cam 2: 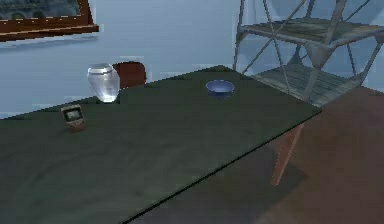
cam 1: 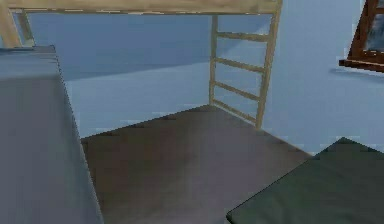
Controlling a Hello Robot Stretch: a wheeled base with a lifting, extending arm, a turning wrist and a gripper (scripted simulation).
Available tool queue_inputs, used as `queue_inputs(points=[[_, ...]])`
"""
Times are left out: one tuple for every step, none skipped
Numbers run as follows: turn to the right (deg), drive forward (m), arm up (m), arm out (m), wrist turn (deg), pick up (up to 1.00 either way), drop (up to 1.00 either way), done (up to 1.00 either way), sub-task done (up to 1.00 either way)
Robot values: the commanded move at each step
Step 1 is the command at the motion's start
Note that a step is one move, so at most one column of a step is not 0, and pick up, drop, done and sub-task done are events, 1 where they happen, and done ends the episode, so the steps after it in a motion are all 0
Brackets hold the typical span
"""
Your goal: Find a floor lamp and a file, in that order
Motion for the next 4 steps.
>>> queue_inputs(points=[[6.0,0.0,0.0,0.0,0.0,0.0,0.0,0.0,0.0],[0.0,0.25,0.0,0.0,0.0,0.0,0.0,0.0,0.0],[-45.0,0.0,0.0,0.0,0.0,0.0,0.0,0.0,0.0],[-30.0,0.0,0.0,0.0,0.0,0.0,0.0,0.0,0.0]])
